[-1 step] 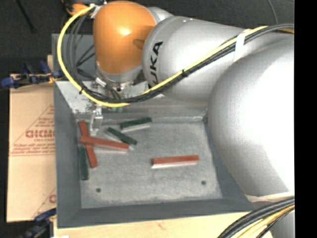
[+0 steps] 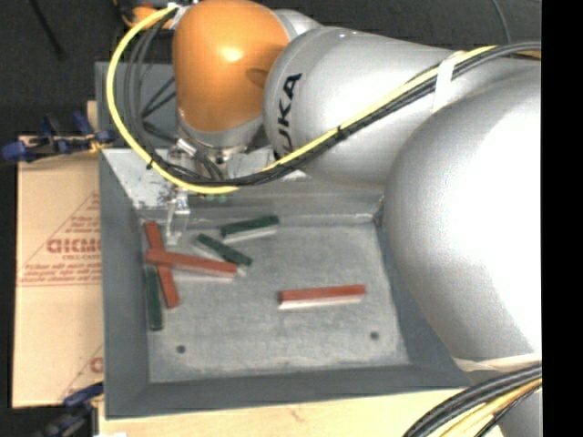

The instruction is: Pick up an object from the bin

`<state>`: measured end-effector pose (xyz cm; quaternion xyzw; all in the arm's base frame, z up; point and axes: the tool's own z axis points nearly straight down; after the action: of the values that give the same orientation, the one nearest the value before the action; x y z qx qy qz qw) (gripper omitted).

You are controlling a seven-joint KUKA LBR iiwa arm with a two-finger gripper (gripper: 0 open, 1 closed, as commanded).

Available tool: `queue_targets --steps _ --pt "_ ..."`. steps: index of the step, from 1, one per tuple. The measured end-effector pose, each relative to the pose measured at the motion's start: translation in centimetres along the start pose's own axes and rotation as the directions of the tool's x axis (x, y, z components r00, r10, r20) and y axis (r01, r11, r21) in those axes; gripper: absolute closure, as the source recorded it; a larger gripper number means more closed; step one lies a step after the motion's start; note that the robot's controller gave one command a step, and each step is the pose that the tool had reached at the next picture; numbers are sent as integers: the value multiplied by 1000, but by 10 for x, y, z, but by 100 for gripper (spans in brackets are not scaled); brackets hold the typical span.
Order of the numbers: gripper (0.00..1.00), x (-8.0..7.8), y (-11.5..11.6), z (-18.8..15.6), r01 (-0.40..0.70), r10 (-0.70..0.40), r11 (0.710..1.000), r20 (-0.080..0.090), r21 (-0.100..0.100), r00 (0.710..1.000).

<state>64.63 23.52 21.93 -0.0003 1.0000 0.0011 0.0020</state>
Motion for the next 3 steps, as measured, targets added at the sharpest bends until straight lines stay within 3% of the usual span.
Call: queue_targets --steps 1,2,3 --pt "0 5 -9 58 -61 61 998 5 -2 998" --pt "0 7 -15 126 -37 37 999 4 0 999" --pt "100 7 -14 120 -34 34 999 1 -2 999"
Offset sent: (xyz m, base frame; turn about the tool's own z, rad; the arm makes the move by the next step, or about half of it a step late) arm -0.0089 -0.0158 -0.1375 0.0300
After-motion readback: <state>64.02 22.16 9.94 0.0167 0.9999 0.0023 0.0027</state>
